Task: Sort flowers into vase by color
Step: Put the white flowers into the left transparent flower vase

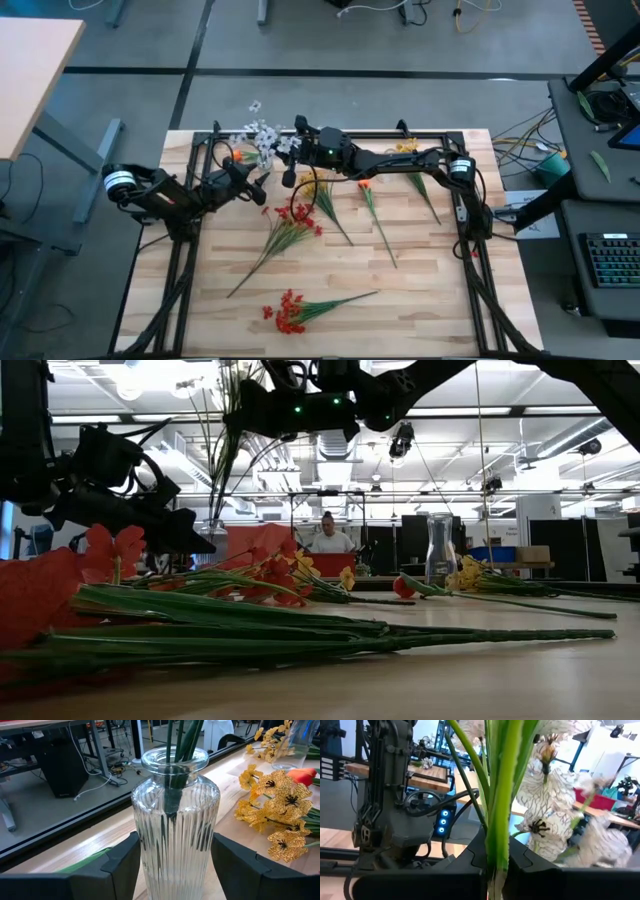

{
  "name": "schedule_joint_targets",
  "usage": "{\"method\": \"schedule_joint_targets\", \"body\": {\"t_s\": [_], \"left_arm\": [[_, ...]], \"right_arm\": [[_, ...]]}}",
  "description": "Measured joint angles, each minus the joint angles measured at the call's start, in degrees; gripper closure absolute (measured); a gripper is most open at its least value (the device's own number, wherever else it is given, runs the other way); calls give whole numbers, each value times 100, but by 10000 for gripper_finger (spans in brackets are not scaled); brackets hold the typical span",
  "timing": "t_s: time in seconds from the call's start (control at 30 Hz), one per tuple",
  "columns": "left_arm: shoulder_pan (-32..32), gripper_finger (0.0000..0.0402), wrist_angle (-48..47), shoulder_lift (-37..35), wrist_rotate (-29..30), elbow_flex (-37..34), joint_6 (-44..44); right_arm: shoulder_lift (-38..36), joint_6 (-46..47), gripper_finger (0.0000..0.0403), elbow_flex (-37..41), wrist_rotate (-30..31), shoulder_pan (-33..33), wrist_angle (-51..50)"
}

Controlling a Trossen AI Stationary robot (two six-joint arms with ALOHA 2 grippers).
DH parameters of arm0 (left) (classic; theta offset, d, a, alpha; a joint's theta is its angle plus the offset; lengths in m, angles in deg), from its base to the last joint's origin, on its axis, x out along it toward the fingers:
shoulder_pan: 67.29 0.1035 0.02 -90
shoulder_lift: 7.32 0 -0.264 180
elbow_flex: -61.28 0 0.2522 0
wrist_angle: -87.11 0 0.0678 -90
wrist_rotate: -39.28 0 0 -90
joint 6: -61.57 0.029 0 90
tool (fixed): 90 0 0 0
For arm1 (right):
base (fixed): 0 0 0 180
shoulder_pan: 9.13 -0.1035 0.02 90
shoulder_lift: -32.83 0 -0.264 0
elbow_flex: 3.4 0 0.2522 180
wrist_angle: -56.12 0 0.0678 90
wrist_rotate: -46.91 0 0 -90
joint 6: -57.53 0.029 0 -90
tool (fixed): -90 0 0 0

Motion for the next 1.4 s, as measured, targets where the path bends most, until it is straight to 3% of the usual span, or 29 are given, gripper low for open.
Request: {"method": "schedule_joint_targets", "body": {"t_s": [0.5,0.63,1.07,1.2,1.4], "left_arm": [[1,194,-4,2,0,0,0],[1,194,-4,2,0,0,-1],[1,194,-4,2,-1,0,-2],[0,194,-7,2,-1,0,0],[0,194,-7,2,-2,-2,0]], "right_arm": [[0,61,386,2,0,0,-135],[0,128,354,2,2,-2,-169],[-181,226,195,11,-3,-2,-708],[-395,271,177,7,-4,-2,-1224],[-514,417,181,9,-10,-28,-1955]]}}
